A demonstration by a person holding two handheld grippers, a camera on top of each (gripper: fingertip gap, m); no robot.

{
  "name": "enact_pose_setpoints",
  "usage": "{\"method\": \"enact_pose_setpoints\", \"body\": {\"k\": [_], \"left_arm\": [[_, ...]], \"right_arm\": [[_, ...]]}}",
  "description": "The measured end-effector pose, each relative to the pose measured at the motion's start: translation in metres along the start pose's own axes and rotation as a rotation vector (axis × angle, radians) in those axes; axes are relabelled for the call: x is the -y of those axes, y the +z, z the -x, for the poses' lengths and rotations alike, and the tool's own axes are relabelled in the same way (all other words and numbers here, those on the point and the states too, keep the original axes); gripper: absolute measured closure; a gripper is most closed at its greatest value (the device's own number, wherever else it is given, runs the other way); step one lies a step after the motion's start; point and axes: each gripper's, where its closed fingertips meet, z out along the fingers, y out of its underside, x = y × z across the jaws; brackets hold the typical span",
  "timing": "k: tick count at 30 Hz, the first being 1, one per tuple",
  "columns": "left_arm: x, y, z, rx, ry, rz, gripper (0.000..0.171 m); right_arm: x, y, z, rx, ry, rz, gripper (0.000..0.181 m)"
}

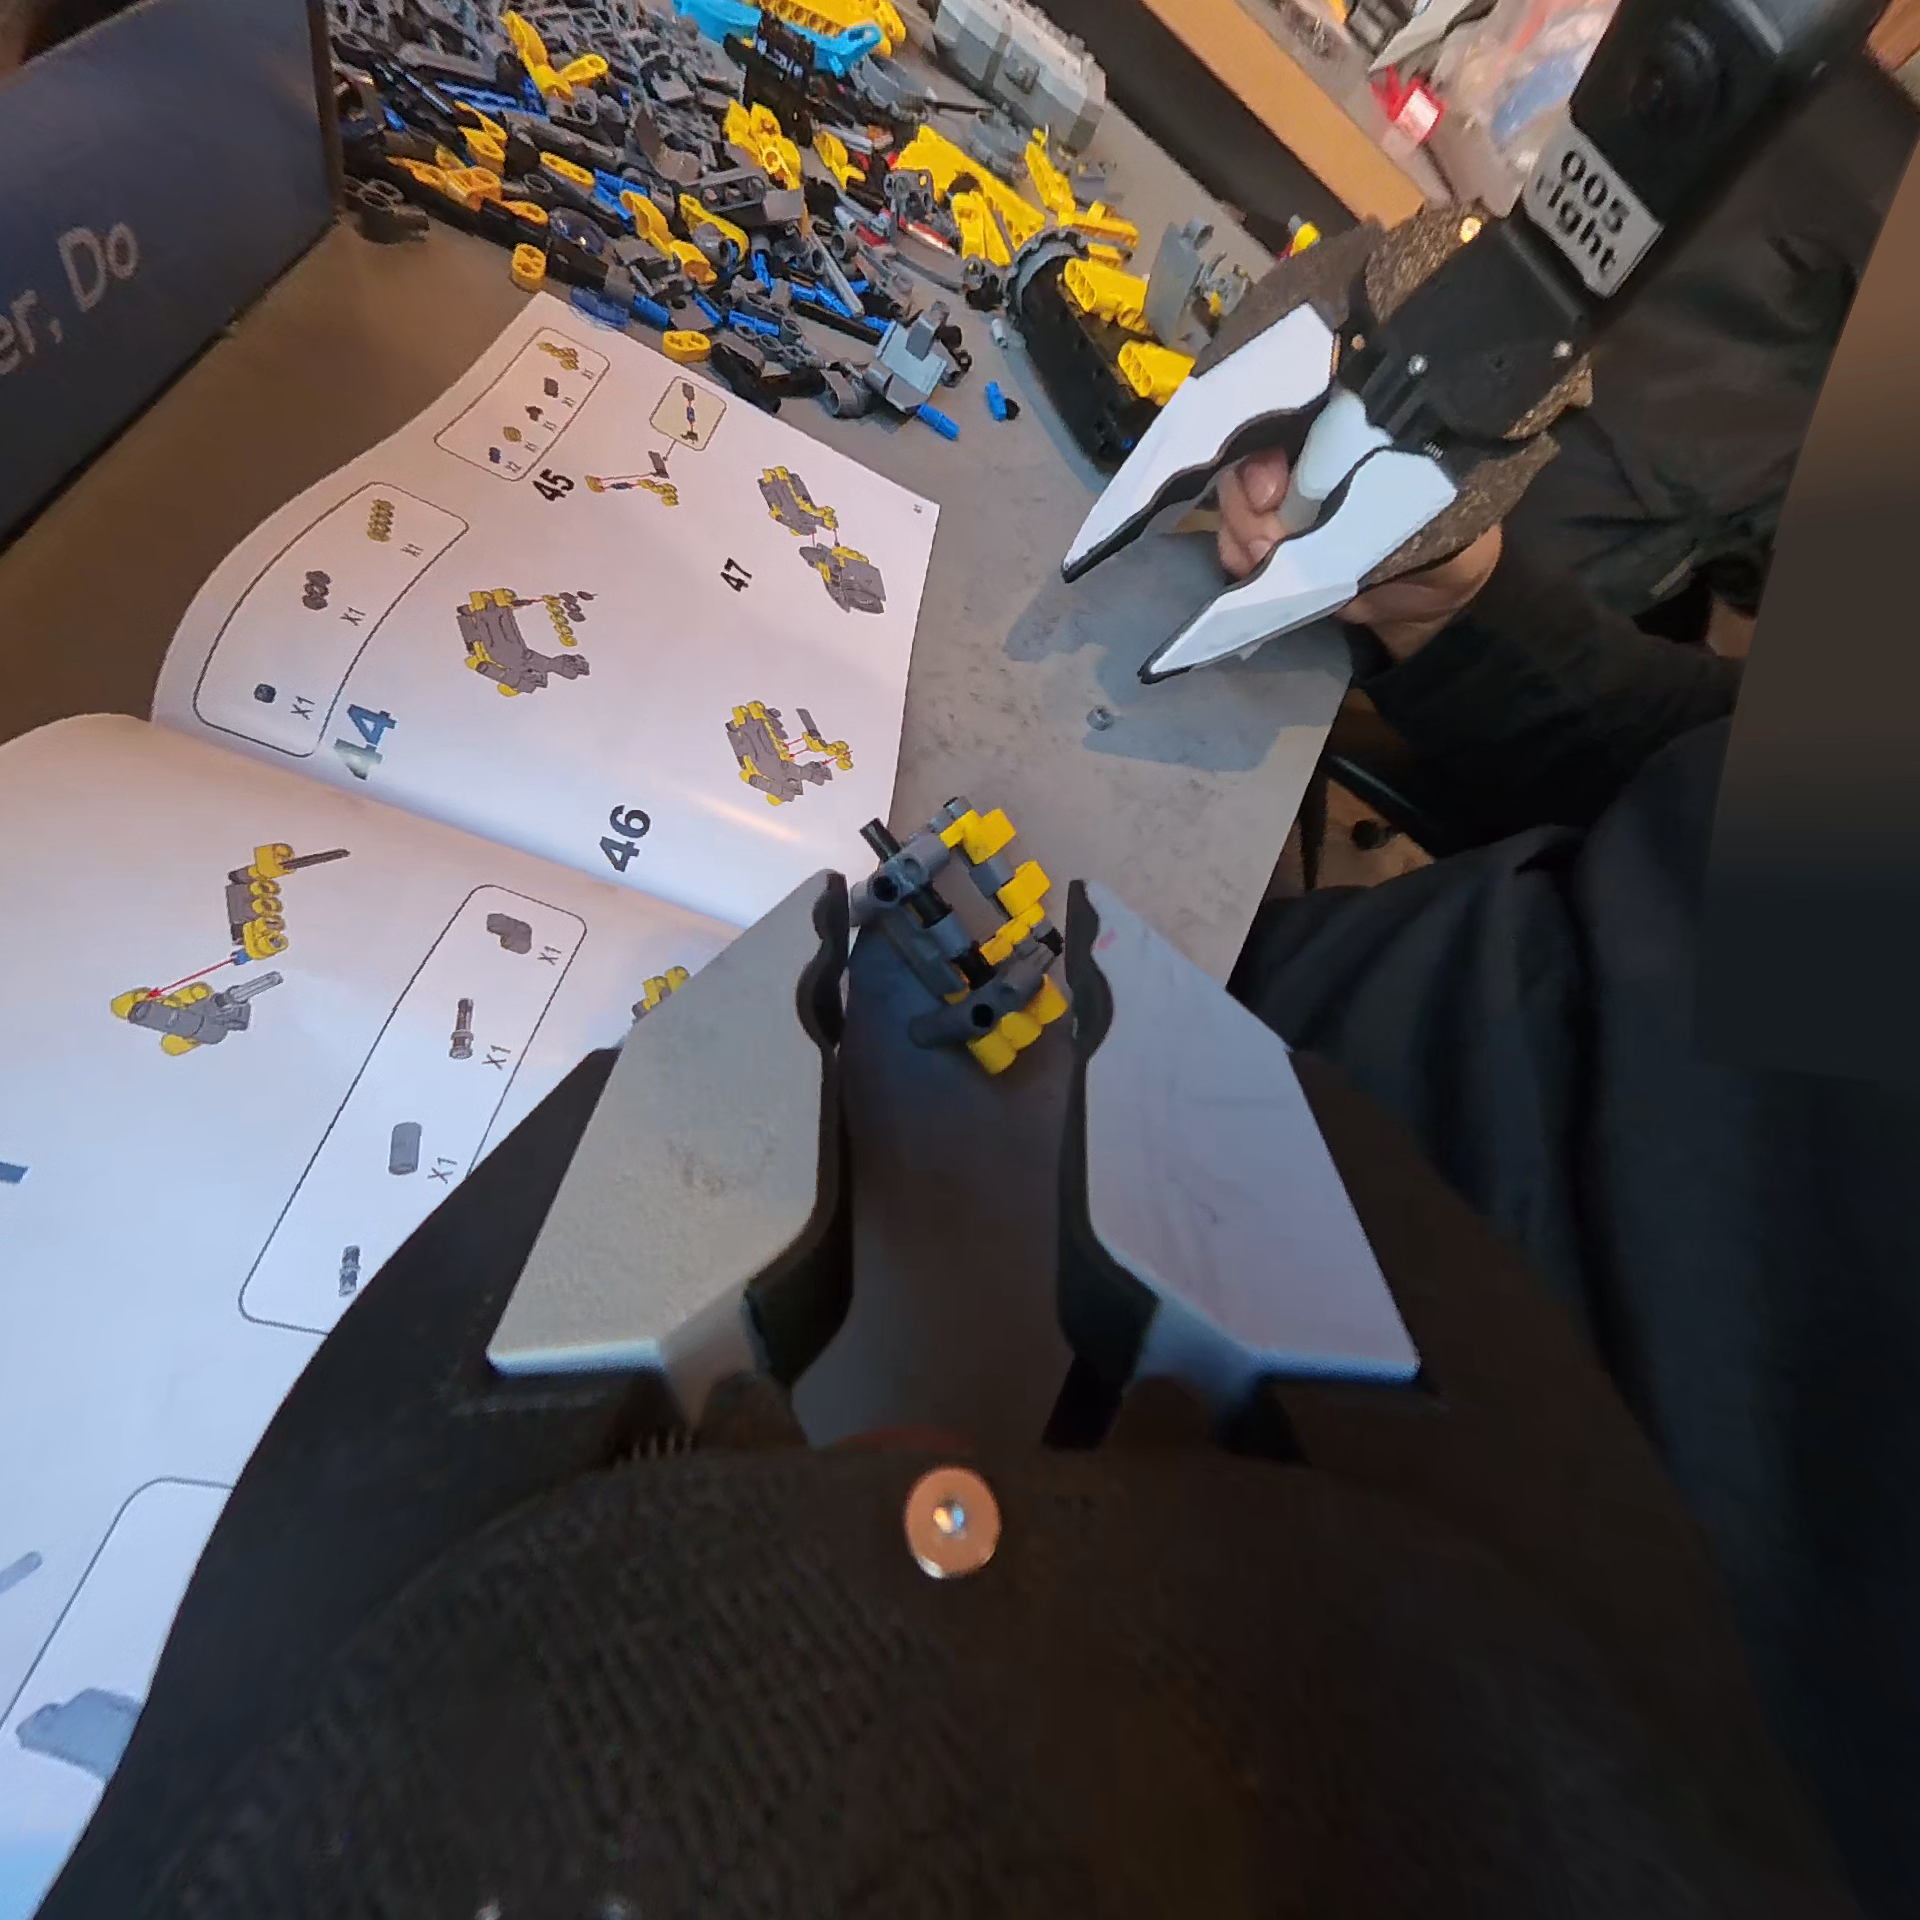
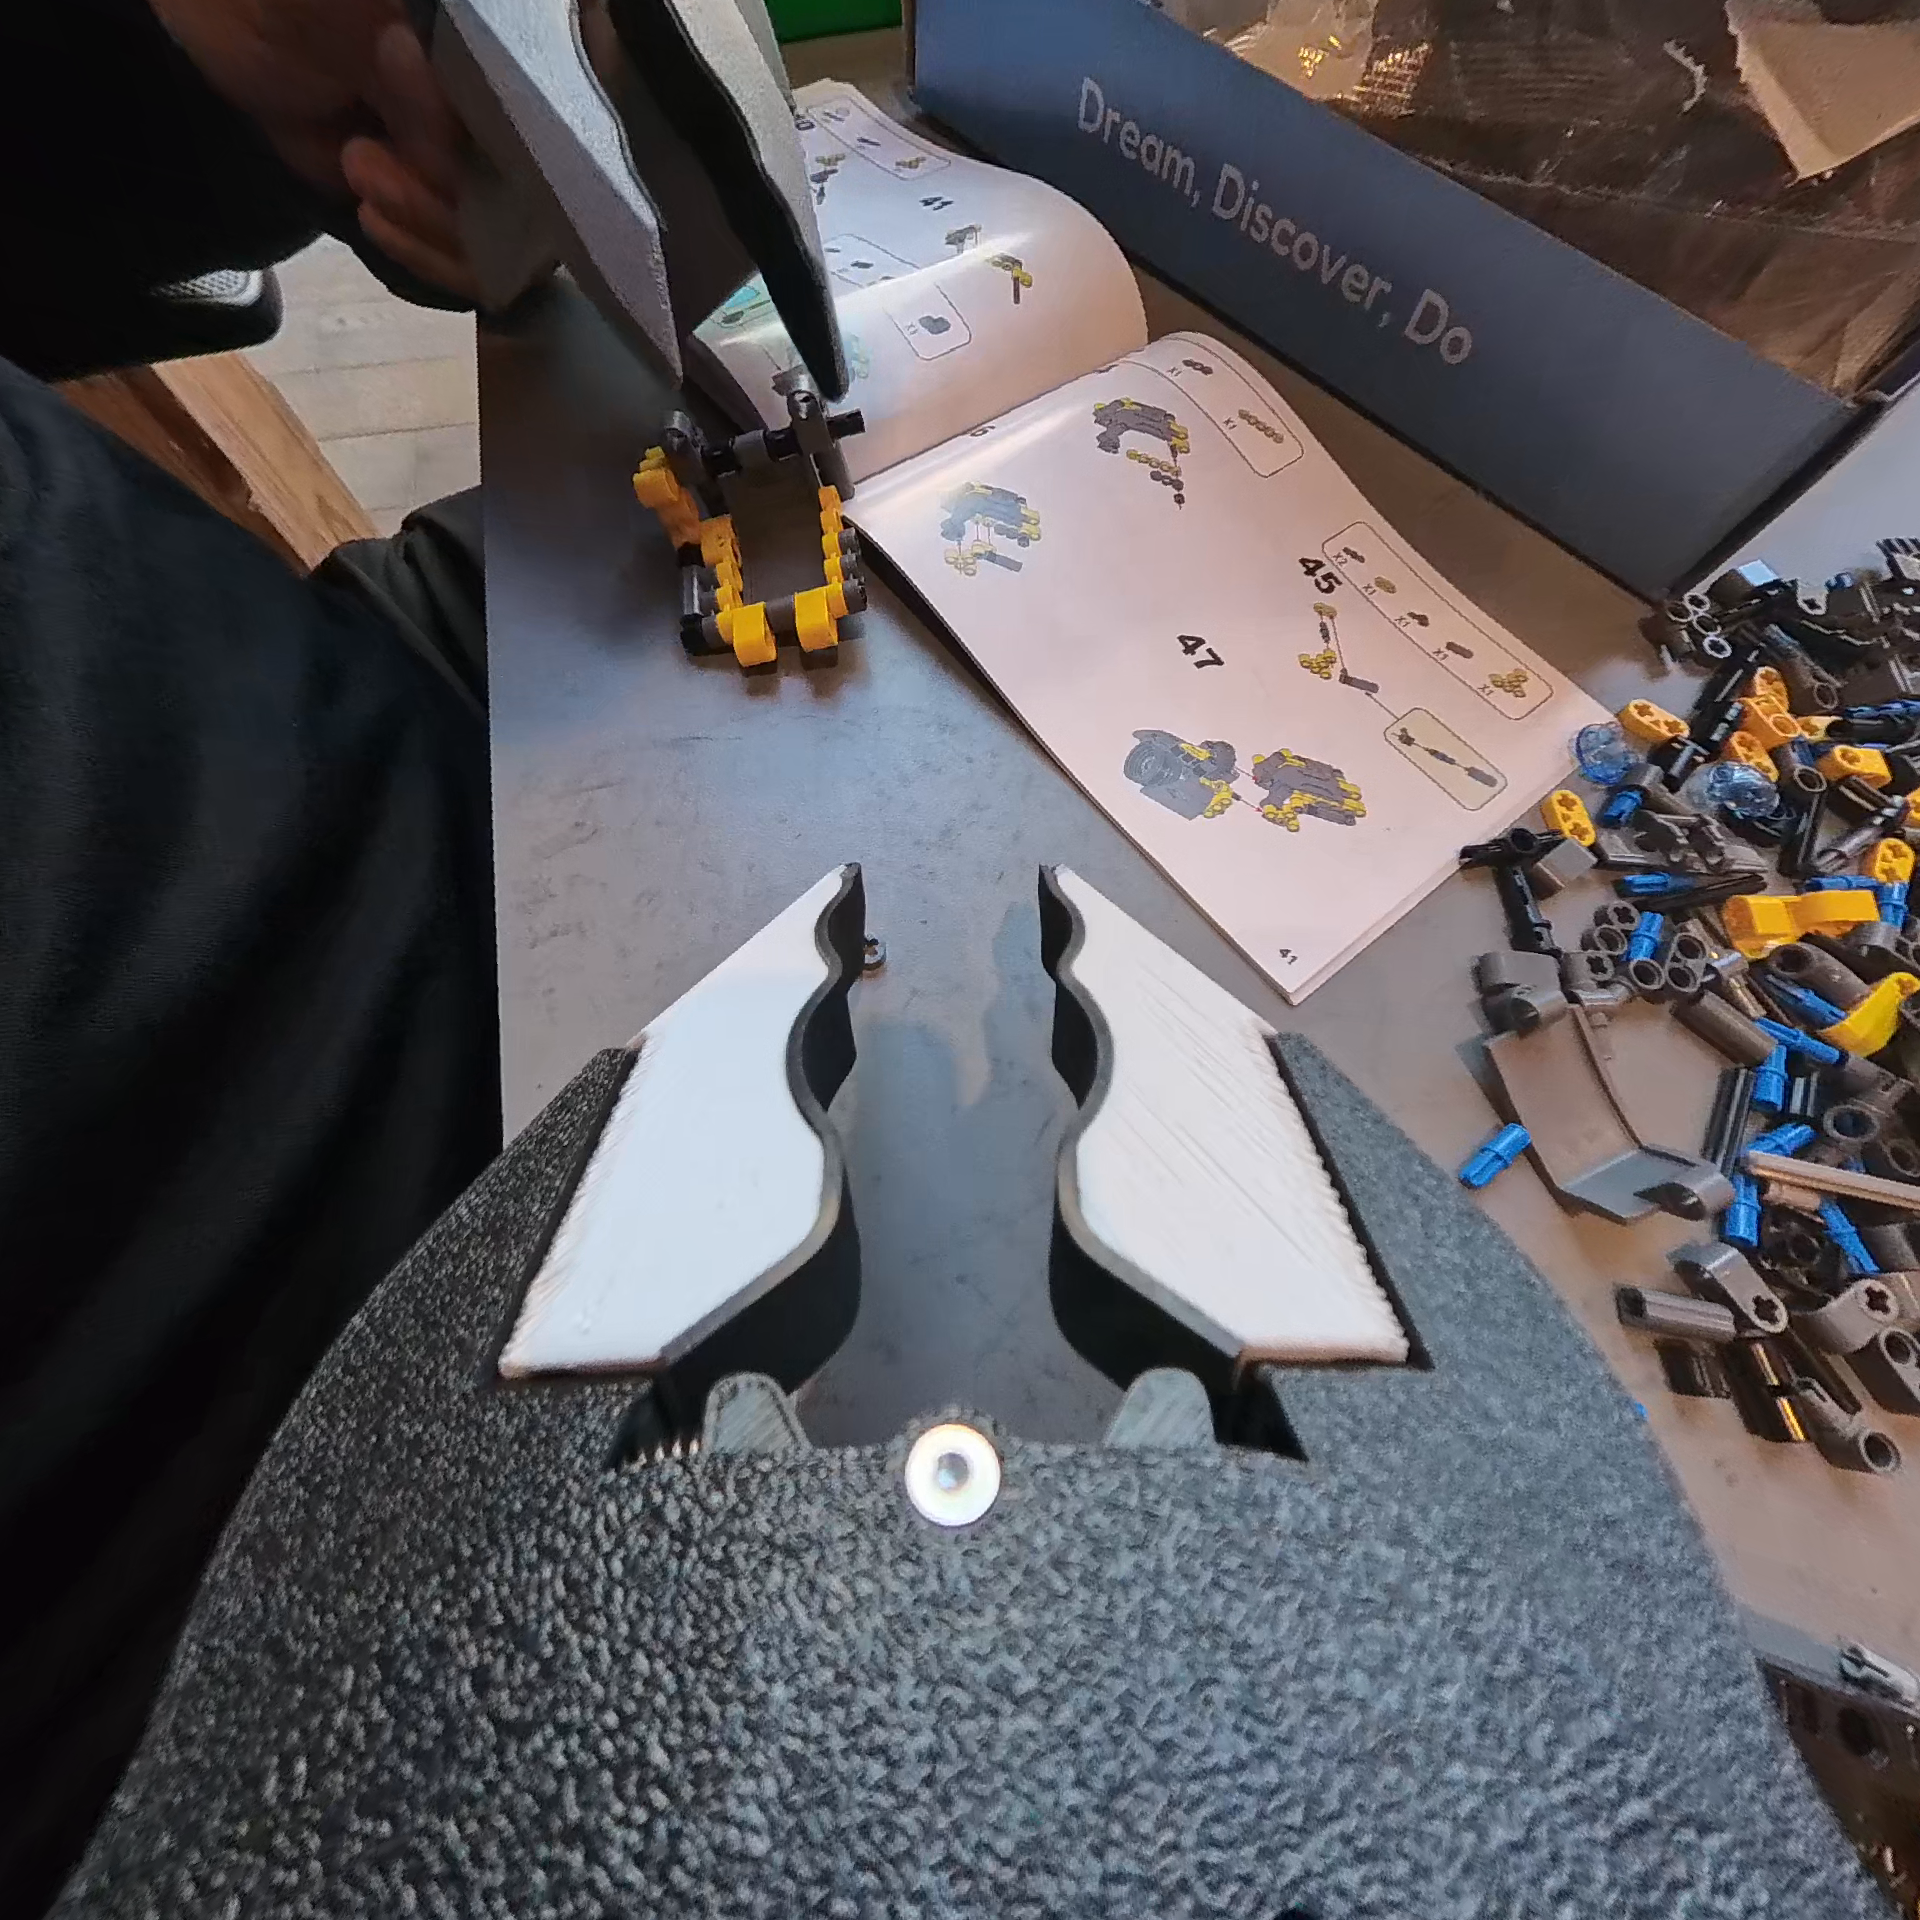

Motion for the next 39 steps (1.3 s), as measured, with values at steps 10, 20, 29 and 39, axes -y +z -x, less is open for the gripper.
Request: {"method": "enact_pose_setpoints", "body": {"k": [10, 20, 29, 39], "left_arm": [[-0.006, 0.003, 0.003, 0.025, -0.005, 0.033, 0.135], [-0.008, 0.004, 0.005, 0.035, -0.013, 0.046, 0.136], [-0.018, -0.004, -0.003, 0.097, 0.276, 0.130, 0.112], [-0.031, 0.010, 0.009, 0.124, 0.666, 0.318, 0.098]], "right_arm": [[0.000, 0.001, 0.001, 0.005, -0.001, 0.004, 0.149], [0.000, 0.001, 0.003, 0.014, -0.013, 0.002, 0.148], [0.025, 0.029, 0.034, 0.037, -0.101, 0.004, 0.136], [0.027, 0.073, 0.049, 0.102, -0.204, 0.145, 0.124]]}}
